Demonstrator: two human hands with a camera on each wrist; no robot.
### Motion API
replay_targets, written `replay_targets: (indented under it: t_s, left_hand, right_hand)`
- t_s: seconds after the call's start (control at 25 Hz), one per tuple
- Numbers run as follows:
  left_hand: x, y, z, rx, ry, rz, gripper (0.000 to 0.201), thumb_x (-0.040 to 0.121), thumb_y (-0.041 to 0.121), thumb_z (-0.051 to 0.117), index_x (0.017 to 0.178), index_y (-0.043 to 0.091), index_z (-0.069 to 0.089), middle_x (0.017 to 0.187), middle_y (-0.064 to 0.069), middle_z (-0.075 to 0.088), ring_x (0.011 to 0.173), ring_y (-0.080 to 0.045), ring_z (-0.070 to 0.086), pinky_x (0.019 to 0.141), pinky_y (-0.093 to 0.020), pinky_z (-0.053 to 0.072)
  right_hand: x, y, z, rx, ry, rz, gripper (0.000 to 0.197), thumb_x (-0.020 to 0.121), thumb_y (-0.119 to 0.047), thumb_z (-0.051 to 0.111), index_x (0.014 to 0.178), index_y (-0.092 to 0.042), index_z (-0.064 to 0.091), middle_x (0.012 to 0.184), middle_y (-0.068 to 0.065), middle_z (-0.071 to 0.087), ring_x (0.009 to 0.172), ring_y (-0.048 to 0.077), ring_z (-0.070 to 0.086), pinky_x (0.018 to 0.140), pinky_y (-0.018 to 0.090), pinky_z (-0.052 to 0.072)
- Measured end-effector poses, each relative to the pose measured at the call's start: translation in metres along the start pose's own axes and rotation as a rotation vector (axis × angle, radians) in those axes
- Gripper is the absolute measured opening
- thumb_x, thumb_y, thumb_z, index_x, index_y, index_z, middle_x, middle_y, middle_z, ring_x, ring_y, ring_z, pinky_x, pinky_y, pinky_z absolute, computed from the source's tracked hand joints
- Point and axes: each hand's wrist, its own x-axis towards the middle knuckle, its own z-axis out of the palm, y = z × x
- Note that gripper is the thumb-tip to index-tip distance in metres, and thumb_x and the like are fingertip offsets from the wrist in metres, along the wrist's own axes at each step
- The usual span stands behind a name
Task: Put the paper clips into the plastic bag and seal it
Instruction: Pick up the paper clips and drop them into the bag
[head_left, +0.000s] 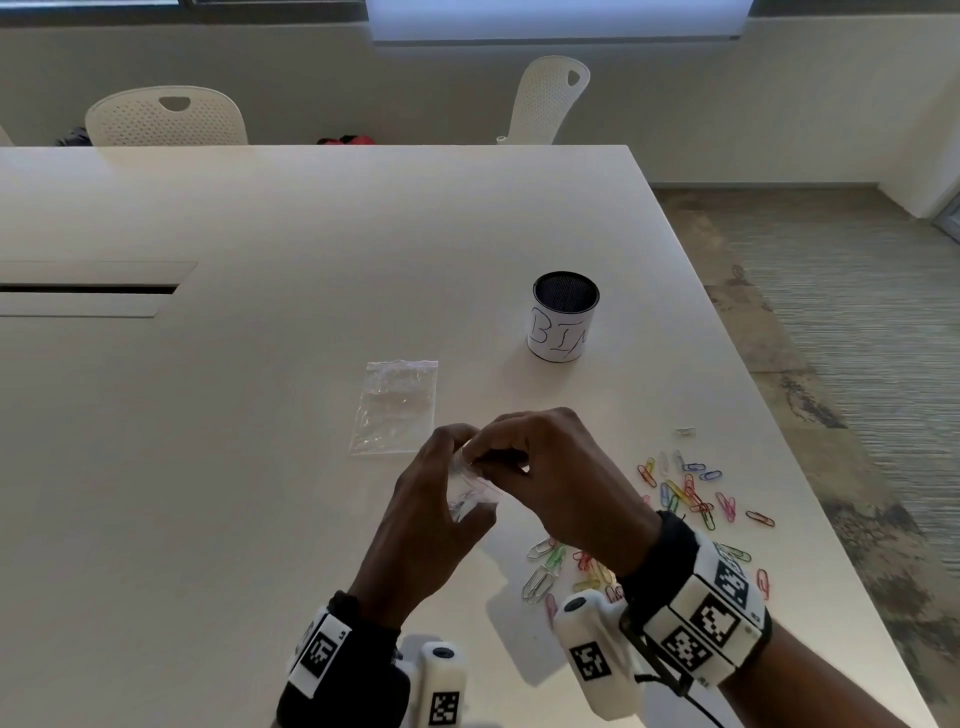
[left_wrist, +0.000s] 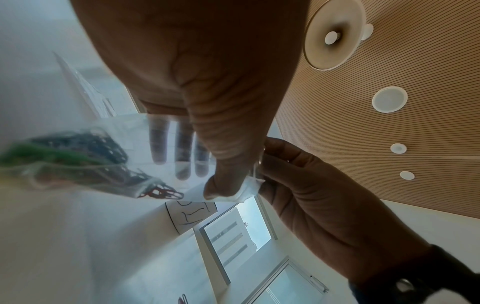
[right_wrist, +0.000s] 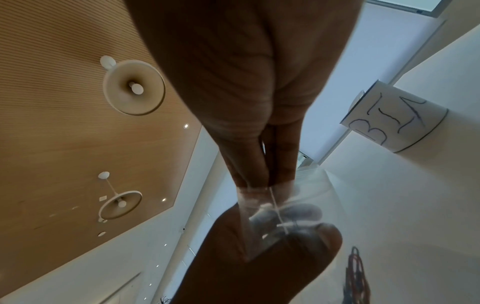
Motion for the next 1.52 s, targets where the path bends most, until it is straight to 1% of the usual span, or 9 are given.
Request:
replay_targets:
  t_s: [0.16,0.28,0.4,0.56,0.92,1.04,1.16,1.36,1.52]
  left_hand:
    - [0.000,0.001,0.001,0.017,-0.020,-0.012,0.059,0.078,0.005,0.077,0.126,0.027,0.050,0.106,0.014,0.061,0.092,-0.005,0.062,0.068,-0.009,0.048]
    - [0.000,-0.004,0.000,0.041,-0.013,0.005,0.063,0.079,0.007,0.078,0.129,0.029,0.049,0.110,0.015,0.060,0.102,-0.009,0.061,0.076,-0.012,0.049]
    - [0.000,-0.008,-0.001,0.035,0.003,0.007,0.065,0.078,0.006,0.079,0.130,0.030,0.048,0.111,0.015,0.061,0.106,-0.012,0.062,0.074,-0.011,0.049]
    - [0.000,-0.008,0.000,0.040,0.012,0.014,0.064,0.080,0.008,0.081,0.129,0.030,0.048,0.111,0.015,0.062,0.102,-0.009,0.062,0.073,-0.010,0.051]
    - [-0.002,-0.008,0.001,0.037,0.022,0.011,0.063,0.079,0.007,0.081,0.127,0.032,0.049,0.110,0.015,0.062,0.100,-0.012,0.064,0.075,-0.017,0.053]
    - [-0.002,-0.009,0.000,0.023,0.028,-0.003,0.064,0.078,0.007,0.079,0.127,0.035,0.050,0.111,0.016,0.063,0.103,-0.011,0.063,0.076,-0.018,0.054]
    - [-0.003,-0.010,0.000,0.021,0.026,-0.011,0.064,0.079,0.007,0.079,0.127,0.037,0.049,0.112,0.017,0.062,0.105,-0.012,0.063,0.077,-0.019,0.054]
    - [-0.003,-0.010,0.000,0.029,0.021,-0.007,0.064,0.079,0.009,0.079,0.127,0.037,0.048,0.111,0.018,0.061,0.103,-0.013,0.063,0.077,-0.021,0.055]
    - [-0.002,-0.011,0.002,0.025,0.014,-0.013,0.065,0.079,0.010,0.079,0.128,0.038,0.047,0.113,0.017,0.062,0.106,-0.012,0.063,0.081,-0.026,0.055]
  right_hand:
    - [-0.003,0.007,-0.018,-0.025,0.004,0.001,0.013,0.091,-0.010,0.075,0.101,-0.015,0.081,0.100,-0.005,0.080,0.089,0.000,0.074,0.084,0.013,0.058]
    - [-0.016,0.034,-0.038,-0.085,0.080,0.091,0.013,0.091,-0.015,0.076,0.103,-0.019,0.078,0.096,-0.008,0.078,0.085,0.000,0.072,0.082,0.021,0.061]
    - [-0.042,0.053,-0.041,-0.222,-0.205,0.198,0.037,0.088,-0.039,0.076,0.122,-0.030,0.068,0.122,-0.010,0.069,0.106,0.003,0.066,0.093,0.025,0.057]
    - [-0.067,0.055,-0.015,-0.298,-0.526,0.133,0.070,0.078,-0.063,0.072,0.142,-0.046,0.048,0.151,-0.019,0.042,0.135,0.001,0.037,0.111,0.024,0.034]
    - [-0.071,0.070,-0.004,-0.323,-0.507,-0.049,0.023,0.094,-0.040,0.068,0.116,-0.032,0.070,0.128,-0.014,0.060,0.120,0.002,0.047,0.100,0.009,0.033]
    - [-0.068,0.081,-0.016,-0.353,-0.452,-0.010,0.013,0.094,-0.034,0.070,0.106,-0.031,0.071,0.120,-0.015,0.061,0.112,0.001,0.051,0.097,0.024,0.052]
    - [-0.066,0.084,-0.029,-0.431,-0.385,0.080,0.022,0.092,-0.040,0.071,0.114,-0.033,0.067,0.127,-0.014,0.055,0.113,0.001,0.049,0.098,0.030,0.054]
    - [-0.069,0.079,-0.042,-0.521,-0.464,0.233,0.086,0.074,-0.073,0.069,0.150,-0.050,0.035,0.159,-0.015,0.027,0.143,0.007,0.030,0.115,0.033,0.036]
    - [-0.073,0.076,-0.036,-0.548,-0.446,0.198,0.057,0.091,-0.054,0.066,0.145,-0.046,0.048,0.154,-0.013,0.037,0.137,0.005,0.036,0.107,0.026,0.042]
